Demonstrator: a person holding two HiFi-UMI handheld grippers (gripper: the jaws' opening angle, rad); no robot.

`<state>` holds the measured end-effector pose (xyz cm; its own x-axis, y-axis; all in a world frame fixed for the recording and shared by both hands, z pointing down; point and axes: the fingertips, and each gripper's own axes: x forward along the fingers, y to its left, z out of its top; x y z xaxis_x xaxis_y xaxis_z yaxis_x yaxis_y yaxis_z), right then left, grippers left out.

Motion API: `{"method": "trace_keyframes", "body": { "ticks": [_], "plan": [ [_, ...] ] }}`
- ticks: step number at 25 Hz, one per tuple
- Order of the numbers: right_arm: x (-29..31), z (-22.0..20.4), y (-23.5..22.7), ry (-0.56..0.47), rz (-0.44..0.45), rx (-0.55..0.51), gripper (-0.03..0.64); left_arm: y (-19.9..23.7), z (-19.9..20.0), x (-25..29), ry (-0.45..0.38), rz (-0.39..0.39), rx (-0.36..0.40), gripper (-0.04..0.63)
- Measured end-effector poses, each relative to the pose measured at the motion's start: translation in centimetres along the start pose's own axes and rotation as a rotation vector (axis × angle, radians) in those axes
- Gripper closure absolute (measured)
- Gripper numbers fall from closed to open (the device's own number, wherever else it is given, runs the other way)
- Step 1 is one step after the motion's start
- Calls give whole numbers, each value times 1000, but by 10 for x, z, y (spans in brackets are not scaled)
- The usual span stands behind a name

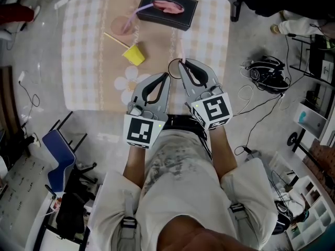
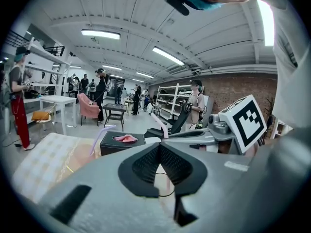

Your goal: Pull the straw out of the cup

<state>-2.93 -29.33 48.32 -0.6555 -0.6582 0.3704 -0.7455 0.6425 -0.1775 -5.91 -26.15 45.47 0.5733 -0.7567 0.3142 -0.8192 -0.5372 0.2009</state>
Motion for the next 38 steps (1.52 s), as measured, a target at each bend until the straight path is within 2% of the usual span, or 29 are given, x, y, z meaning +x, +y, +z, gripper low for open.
{"method": "trace_keyframes", "body": {
  "ticks": [2, 17, 21, 32, 38],
  "plan": [
    [-6, 5, 2, -11, -4, -5, 588, -3, 1, -4, 10, 0, -1, 595],
    [-50, 39, 22, -75, -21, -49, 588, -16, 31, -30, -63, 14, 34, 595],
    [-62, 47, 26, -92, -26, -60, 588, -20, 31, -36, -43, 15, 44, 595],
    [-86, 47, 42, -101, -20, -82, 588, -28, 35, -52, -72, 18, 52, 595],
    [-93, 43, 48, -99, -15, -83, 589, -33, 31, -56, -55, 5, 57, 595]
  ]
}}
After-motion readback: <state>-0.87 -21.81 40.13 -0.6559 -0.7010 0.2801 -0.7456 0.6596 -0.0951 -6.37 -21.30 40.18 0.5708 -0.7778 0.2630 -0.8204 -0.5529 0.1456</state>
